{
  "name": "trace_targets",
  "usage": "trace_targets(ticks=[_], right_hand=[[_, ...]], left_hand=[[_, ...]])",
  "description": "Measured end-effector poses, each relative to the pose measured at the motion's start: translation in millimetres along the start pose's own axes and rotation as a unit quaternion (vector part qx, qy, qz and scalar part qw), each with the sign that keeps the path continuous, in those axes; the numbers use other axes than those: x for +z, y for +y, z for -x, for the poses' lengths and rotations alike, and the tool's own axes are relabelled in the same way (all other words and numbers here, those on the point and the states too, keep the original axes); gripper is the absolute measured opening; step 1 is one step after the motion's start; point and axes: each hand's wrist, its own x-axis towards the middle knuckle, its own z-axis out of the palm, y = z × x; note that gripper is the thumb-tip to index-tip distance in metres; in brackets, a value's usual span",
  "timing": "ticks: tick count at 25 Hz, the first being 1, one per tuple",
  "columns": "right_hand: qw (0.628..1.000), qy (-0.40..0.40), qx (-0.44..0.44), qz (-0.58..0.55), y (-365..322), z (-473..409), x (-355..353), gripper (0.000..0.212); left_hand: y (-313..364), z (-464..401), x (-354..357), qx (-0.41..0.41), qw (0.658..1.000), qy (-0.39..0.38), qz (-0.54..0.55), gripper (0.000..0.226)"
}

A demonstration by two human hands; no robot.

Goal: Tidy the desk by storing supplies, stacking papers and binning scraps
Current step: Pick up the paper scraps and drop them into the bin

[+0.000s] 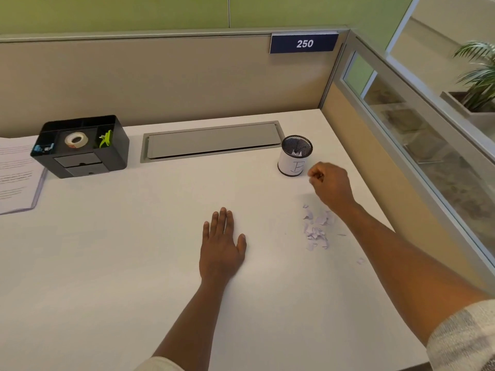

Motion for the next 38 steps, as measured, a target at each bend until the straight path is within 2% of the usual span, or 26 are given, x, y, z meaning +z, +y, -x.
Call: trace_targets(ticks=[3, 5, 8, 12, 15, 19, 29, 34, 36, 38], right_hand=[[0.990, -0.129, 0.051, 0.034, 24.2, 21.1, 15.4, 0.028], [0.974, -0.204, 0.043, 0.083, 27.3, 30.5, 23.8, 0.028], [0.959, -0.250, 0.036, 0.132, 16.8, 41.8, 31.7, 0.024], [0.946, -0.290, 0.024, 0.143, -3.5, 71.5, 34.9, 0.040], [0.942, -0.290, 0.000, 0.169, -20.0, 94.6, 42.4, 0.042], [0.933, -0.254, -0.048, 0.249, -43.4, 119.1, 57.4, 0.028], [0.945, -0.251, -0.070, 0.199, -41.9, 120.6, 57.7, 0.014], [0.938, -0.259, -0.088, 0.211, -39.2, 101.6, 57.4, 0.019], [0.959, -0.233, -0.043, 0.156, -36.8, 89.6, 57.7, 0.022], [0.984, -0.170, 0.047, 0.020, -38.9, 74.6, 56.0, 0.019]], left_hand=[[0.3, 0.3, 0.1, 0.001, 1.000, 0.002, -0.002, 0.071], [0.4, 0.1, 0.0, 0.003, 1.000, 0.002, -0.006, 0.071], [0.0, 0.6, 0.5, 0.002, 1.000, 0.004, -0.010, 0.071], [0.7, 0.7, 0.9, 0.001, 1.000, 0.009, -0.008, 0.071], [0.7, 1.4, 1.8, 0.002, 1.000, 0.013, -0.009, 0.072], [1.2, 0.8, 2.0, 0.001, 1.000, 0.018, -0.001, 0.074], [0.0, 0.7, 3.0, 0.001, 1.000, 0.015, -0.003, 0.073], [-0.5, -0.7, 4.4, 0.004, 1.000, 0.017, -0.007, 0.074], [-0.3, -0.1, 5.0, 0.005, 1.000, 0.018, -0.007, 0.074], [-1.0, -0.4, 5.2, 0.005, 1.000, 0.022, -0.007, 0.073]])
